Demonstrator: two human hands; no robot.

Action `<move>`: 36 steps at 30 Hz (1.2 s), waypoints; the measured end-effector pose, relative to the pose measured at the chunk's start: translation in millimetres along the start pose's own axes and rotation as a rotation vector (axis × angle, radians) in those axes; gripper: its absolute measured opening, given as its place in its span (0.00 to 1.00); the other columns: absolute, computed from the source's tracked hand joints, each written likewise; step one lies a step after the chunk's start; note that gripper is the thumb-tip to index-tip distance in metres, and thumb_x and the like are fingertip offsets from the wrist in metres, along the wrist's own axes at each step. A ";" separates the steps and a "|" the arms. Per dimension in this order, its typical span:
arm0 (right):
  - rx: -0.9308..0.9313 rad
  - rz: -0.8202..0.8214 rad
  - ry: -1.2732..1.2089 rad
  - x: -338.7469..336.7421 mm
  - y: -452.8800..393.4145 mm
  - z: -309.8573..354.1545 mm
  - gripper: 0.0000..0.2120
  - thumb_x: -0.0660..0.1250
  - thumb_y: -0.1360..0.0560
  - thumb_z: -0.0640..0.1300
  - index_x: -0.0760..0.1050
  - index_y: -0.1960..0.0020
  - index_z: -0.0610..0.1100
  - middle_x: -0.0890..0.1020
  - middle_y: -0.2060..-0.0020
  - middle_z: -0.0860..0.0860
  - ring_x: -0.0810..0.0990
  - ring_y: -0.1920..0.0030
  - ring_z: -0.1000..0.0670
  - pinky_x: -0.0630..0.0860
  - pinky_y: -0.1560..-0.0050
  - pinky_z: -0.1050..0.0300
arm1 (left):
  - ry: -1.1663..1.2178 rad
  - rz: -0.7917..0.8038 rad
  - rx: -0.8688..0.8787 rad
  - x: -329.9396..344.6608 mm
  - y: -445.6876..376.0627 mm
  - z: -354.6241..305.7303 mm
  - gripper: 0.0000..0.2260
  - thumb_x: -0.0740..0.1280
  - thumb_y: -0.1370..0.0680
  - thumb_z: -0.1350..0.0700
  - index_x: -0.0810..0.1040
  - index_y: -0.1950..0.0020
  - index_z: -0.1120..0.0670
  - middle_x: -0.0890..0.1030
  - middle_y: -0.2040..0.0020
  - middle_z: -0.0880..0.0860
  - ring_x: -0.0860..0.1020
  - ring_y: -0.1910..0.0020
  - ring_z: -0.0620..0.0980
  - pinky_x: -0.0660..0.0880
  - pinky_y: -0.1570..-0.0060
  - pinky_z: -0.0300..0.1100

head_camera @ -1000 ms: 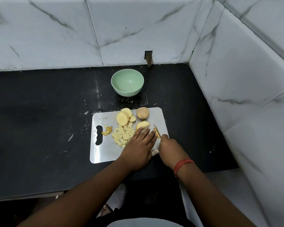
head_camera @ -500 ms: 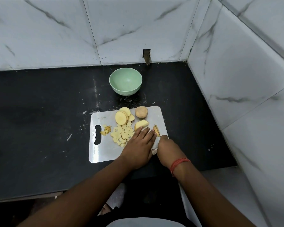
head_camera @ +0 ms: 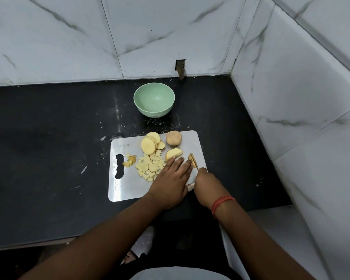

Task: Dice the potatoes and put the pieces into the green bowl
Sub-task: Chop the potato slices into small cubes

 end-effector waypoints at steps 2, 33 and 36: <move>0.000 0.009 0.005 0.6 -1.8 0.1 0.15 0.58 0.21 0.39 0.64 0.35 0.38 0.78 0.42 0.40 0.79 0.43 0.42 0.73 0.48 0.53 | 0.008 0.000 0.000 0.3 -0.2 0.4 0.29 0.56 0.18 0.42 0.68 0.22 0.58 0.68 0.23 0.57 0.64 0.24 0.59 0.56 0.22 0.57; -0.057 0.128 0.023 32.4 13.7 -20.5 0.13 0.56 0.21 0.36 0.65 0.36 0.36 0.77 0.44 0.38 0.78 0.45 0.39 0.73 0.50 0.50 | -0.034 0.061 -0.003 4.8 -1.2 0.3 0.32 0.47 0.17 0.40 0.65 0.21 0.59 0.66 0.22 0.58 0.63 0.24 0.61 0.57 0.23 0.57; -0.067 0.148 0.031 31.8 20.0 -28.4 0.12 0.56 0.20 0.38 0.66 0.37 0.36 0.77 0.44 0.38 0.78 0.46 0.40 0.72 0.51 0.51 | -0.033 0.053 -0.004 4.3 0.1 -0.4 0.32 0.46 0.17 0.40 0.65 0.21 0.59 0.67 0.22 0.58 0.63 0.23 0.60 0.58 0.23 0.57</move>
Point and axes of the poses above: each hand's wrist, its own y-axis away from the middle knuckle, its own x-axis out of the palm, z = x × y, the point moved 9 cm from there along -y, towards the middle knuckle
